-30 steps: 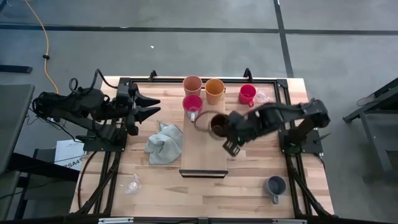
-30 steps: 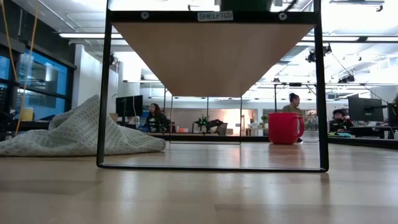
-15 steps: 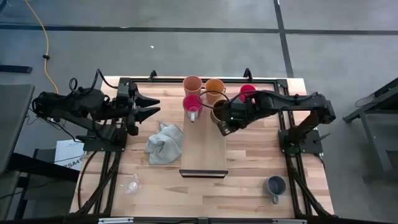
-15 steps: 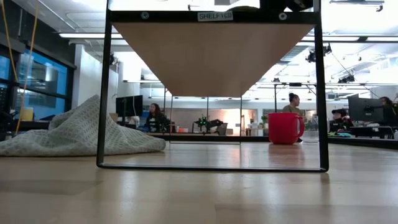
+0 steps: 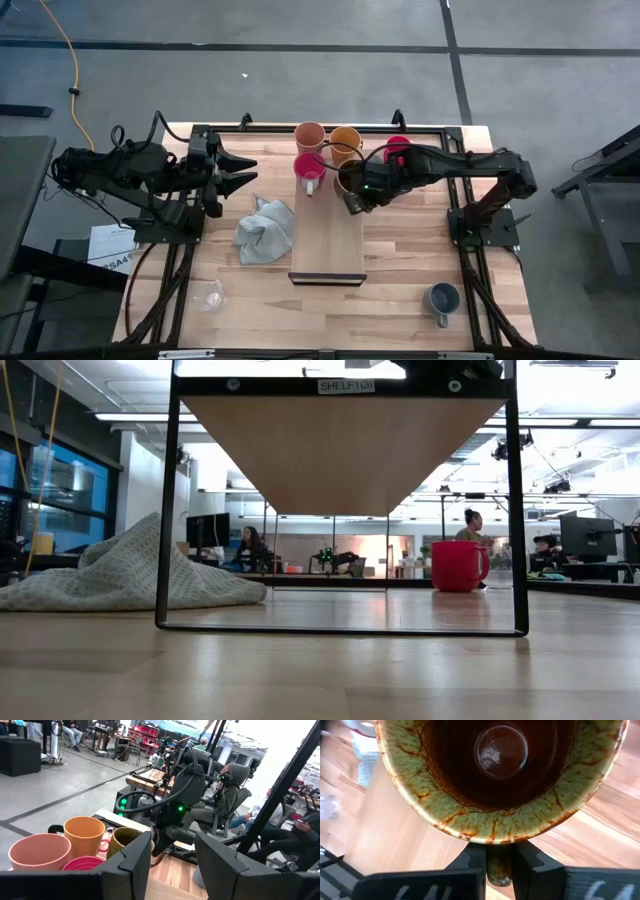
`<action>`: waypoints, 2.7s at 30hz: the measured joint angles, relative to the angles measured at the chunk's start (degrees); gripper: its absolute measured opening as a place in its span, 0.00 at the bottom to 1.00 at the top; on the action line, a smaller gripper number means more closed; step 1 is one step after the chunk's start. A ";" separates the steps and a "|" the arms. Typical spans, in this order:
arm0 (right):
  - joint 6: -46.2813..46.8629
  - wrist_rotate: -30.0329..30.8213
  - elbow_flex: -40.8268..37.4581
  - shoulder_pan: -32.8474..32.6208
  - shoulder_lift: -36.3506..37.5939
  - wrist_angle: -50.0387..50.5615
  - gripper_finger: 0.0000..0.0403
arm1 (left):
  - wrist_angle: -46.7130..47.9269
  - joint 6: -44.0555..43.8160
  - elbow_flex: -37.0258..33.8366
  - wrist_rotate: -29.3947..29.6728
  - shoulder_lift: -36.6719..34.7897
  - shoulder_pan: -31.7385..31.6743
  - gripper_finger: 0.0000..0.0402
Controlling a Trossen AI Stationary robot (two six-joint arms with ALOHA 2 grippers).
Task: Stack small to large cups/mugs on shelf
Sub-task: Put the brown mug on the shelf, then put the blue mug on the shelf
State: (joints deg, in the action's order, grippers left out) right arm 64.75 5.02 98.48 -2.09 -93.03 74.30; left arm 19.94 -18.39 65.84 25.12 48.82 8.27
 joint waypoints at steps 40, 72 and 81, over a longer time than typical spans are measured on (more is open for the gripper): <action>0.88 5.23 0.02 1.34 -1.08 -2.85 0.39 | 0.82 0.13 0.02 0.02 0.01 0.00 0.35; -14.74 9.80 0.04 -5.25 11.41 5.26 0.40 | 3.13 -1.75 0.02 -0.12 0.00 0.00 0.35; -10.03 15.59 -1.75 -11.99 15.89 15.20 0.40 | 7.82 -7.85 0.02 -2.63 0.13 0.00 0.35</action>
State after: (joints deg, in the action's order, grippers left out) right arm 54.72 20.61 96.73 -14.08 -77.14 89.51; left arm 27.76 -26.25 65.87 22.50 48.95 8.27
